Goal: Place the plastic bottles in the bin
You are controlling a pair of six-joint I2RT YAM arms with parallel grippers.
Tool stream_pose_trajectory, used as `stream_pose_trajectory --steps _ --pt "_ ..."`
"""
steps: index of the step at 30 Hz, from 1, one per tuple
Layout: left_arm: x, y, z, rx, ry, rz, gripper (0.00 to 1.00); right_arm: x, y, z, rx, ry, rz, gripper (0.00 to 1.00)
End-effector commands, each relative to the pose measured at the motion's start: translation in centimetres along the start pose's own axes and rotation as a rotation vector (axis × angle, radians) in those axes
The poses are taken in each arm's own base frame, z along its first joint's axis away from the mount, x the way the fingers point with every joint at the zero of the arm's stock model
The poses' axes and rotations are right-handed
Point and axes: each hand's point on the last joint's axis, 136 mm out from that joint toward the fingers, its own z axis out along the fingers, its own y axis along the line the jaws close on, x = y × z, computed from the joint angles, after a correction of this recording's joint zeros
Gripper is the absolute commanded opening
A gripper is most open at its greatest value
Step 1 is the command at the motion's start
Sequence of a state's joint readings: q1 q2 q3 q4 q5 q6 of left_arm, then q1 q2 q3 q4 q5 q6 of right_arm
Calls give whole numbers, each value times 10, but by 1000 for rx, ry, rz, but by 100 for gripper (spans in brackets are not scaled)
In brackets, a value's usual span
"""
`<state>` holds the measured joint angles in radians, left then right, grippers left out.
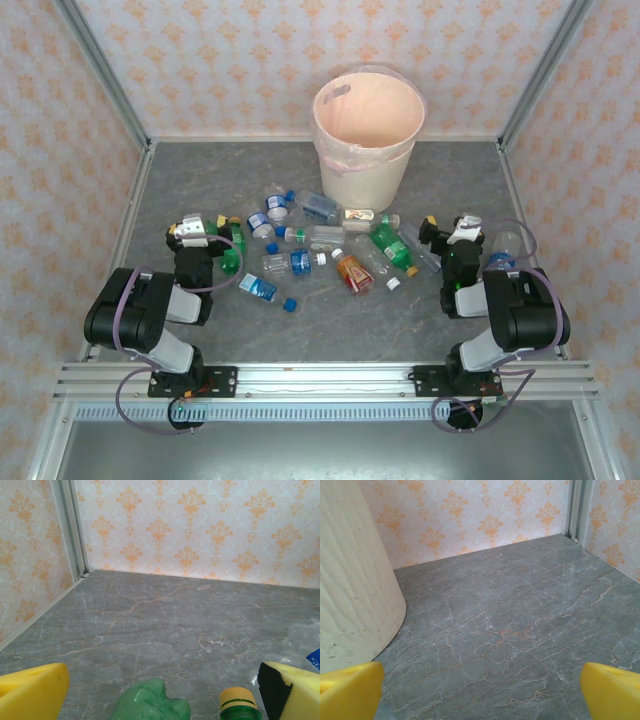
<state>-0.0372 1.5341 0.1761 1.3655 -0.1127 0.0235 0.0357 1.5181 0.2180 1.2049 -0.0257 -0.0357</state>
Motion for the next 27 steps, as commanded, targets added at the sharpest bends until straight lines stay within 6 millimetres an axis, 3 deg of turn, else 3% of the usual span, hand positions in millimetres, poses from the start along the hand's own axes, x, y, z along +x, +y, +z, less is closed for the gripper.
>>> stream_pose_trajectory --steps 1,27 --pt "-5 2 4 -14 -13 -25 100 -12 -1 4 12 -34 -2 100" --pt "-4 1 6 -6 -4 -26 100 -12 -1 4 14 -34 0 100"
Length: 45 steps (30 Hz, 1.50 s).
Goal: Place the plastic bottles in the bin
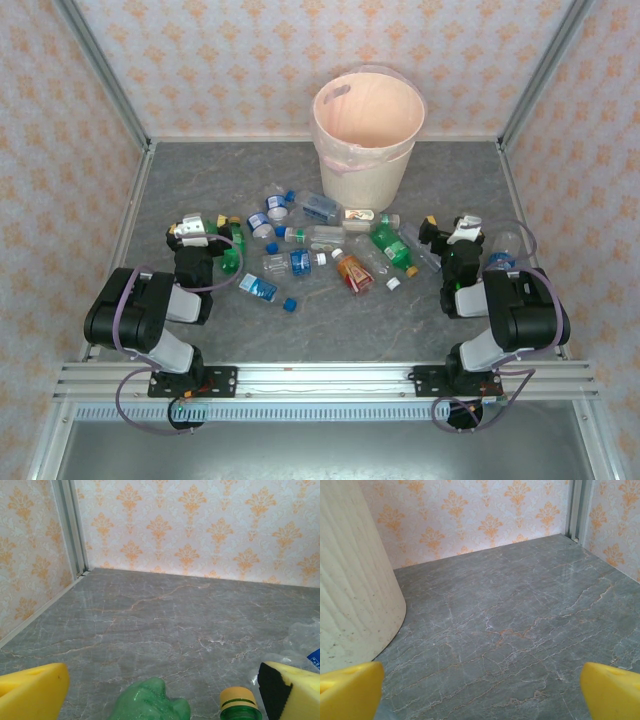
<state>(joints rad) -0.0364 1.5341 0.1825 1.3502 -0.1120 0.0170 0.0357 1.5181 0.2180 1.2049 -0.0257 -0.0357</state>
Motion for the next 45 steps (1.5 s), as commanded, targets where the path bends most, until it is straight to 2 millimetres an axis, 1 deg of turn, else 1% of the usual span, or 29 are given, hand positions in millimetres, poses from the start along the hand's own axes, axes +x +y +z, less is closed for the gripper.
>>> stream_pose_trajectory --steps 1,11,15,17,19,20,21,22,24,26,28,29,30,32,34,38,40,42,43,45 --pt "-6 2 5 -5 -13 -24 100 -12 -1 4 13 -34 0 100" --pt "-4 2 8 9 0 -35 100 -12 -2 4 14 -34 0 100" --pt "-13 6 12 -24 12 -39 100 -12 -3 3 21 -39 2 100" --pt "-25 10 21 -70 45 -44 100 -15 -9 2 57 -51 20 100" --pt "-42 22 25 -154 57 -76 100 -23 -10 -1 68 -66 28 100" --pt "-54 28 25 -202 55 -127 100 -28 -10 -3 71 -67 29 100" --pt "-70 35 24 -245 39 -173 100 -34 -12 -3 90 -63 40 100" --pt "-83 37 24 -267 38 -217 100 -40 -15 -4 112 -57 53 100" --pt "-106 35 22 -263 62 -290 100 -50 -18 -6 143 -46 86 100" --pt "-122 28 18 -232 93 -335 100 -63 -21 -12 167 -52 138 100" --pt "-130 23 13 -190 89 -417 100 -77 -24 -20 189 -79 229 100" --pt "-133 16 10 -138 88 -456 100 -81 -29 -24 214 -84 297 100" --pt "-133 6 8 -77 100 -484 100 -86 -34 -29 252 -85 368 100" --pt "-131 -10 5 15 138 -521 100 -86 -50 -39 359 -70 513 100" --pt "-124 -22 4 70 190 -553 99 -95 -43 -41 321 -52 501 100" --pt "-99 -46 -3 149 312 -575 99 -104 -33 -47 268 -36 521 100" --pt "-89 -59 -10 161 348 -564 99 -103 -32 -47 274 -11 518 100" --pt "-79 -77 -19 185 388 -529 99 -101 -28 -45 267 42 491 100" --pt "-75 -83 -23 183 403 -512 99 -100 -27 -45 270 62 487 100" --pt "-67 -100 -32 212 432 -481 99 -97 -30 -46 304 96 492 100"
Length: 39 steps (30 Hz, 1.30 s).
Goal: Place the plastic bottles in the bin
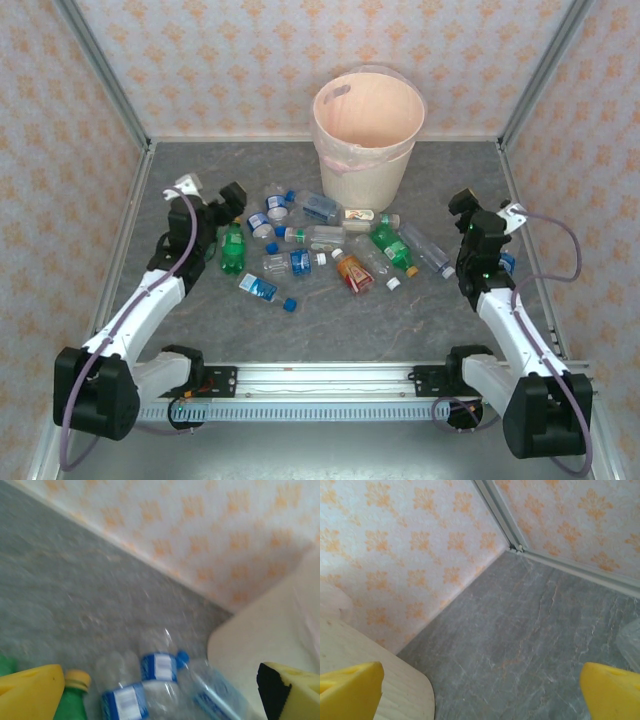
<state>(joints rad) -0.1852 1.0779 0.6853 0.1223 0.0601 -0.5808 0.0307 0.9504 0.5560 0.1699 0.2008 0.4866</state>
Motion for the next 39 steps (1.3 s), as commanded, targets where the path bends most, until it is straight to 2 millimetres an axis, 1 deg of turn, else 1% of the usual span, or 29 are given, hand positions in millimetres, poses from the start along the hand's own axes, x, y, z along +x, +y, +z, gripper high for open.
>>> stream_pose_trajectory --steps 1,3,6,10,12,16,19,21,22,26,31,33,35,36,38,39 --pt "34 -6 -2 -15 88 12 99 8 -9 -1 79 81 -7 100" --pt "47 -16 -3 11 121 16 99 14 -18 1 132 110 -38 100" --pt "64 -27 -5 33 153 60 99 22 -38 4 245 136 -76 100" --pt "74 -44 -13 77 166 135 99 24 -58 6 355 152 -122 100" --pt "76 -46 -17 89 171 140 99 23 -67 9 379 165 -111 100" --pt "72 -53 -29 147 151 124 99 21 -98 17 446 208 -24 100" --pt "70 -55 -37 182 132 109 99 16 -116 22 480 209 12 100" --pt "71 -53 -40 187 126 99 99 10 -121 25 492 195 19 100" --pt "71 -52 -41 190 126 98 99 13 -127 29 513 210 20 100" --pt "77 -48 -44 190 142 102 99 14 -140 41 537 243 52 100" --pt "76 -47 -48 186 141 107 99 28 -157 57 560 324 80 100" --pt "74 -48 -50 189 139 106 99 31 -160 63 570 344 64 100" --pt "71 -49 -52 192 133 106 99 37 -158 70 552 383 46 100" --pt "69 -49 -52 193 128 105 99 41 -159 73 555 404 46 100" --pt "67 -50 -53 195 119 102 99 51 -155 78 520 449 49 100" --pt "67 -50 -53 194 118 98 99 58 -154 80 506 476 49 98"
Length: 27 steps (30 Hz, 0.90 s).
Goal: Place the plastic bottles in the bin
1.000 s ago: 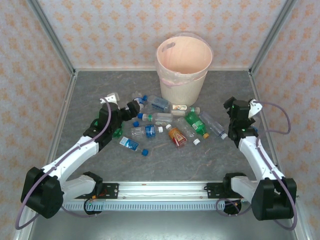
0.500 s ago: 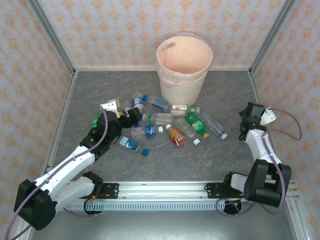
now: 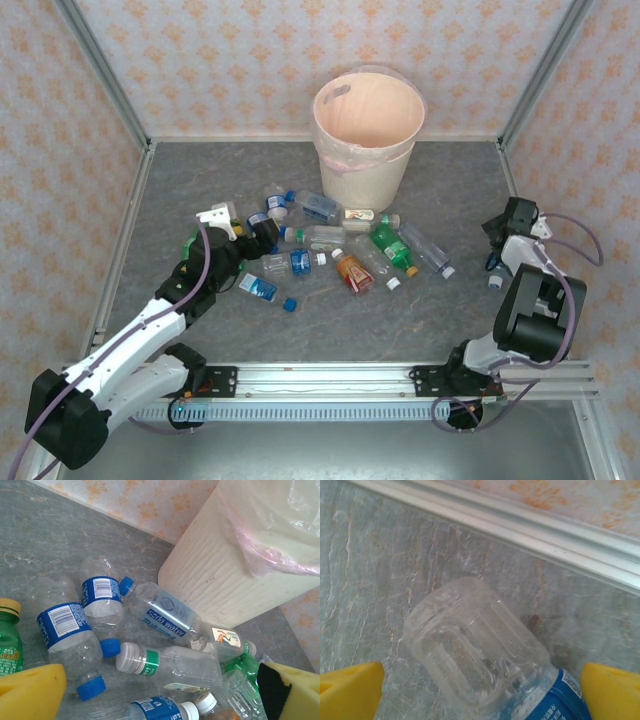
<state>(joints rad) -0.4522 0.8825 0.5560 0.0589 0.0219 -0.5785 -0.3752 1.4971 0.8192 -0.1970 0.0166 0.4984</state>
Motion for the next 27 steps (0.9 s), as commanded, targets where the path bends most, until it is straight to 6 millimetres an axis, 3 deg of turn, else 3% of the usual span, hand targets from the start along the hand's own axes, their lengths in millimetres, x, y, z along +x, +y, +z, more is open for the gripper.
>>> stream_pose_trajectory --steps 1,12,16,20,27 --pt "-2 -5 -4 16 -4 1 99 9 14 6 -59 75 -42 97" --pt "-1 -6 -5 21 -3 0 99 43 39 11 -58 144 -199 92" --pt "-3 -6 -7 24 -9 -1 99 55 41 9 -75 169 -214 90" --pt "-4 -7 -8 27 -11 -1 99 63 38 1 -94 169 -221 98" --pt "-5 -9 -9 30 -10 -2 99 75 31 -7 -121 174 -222 92"
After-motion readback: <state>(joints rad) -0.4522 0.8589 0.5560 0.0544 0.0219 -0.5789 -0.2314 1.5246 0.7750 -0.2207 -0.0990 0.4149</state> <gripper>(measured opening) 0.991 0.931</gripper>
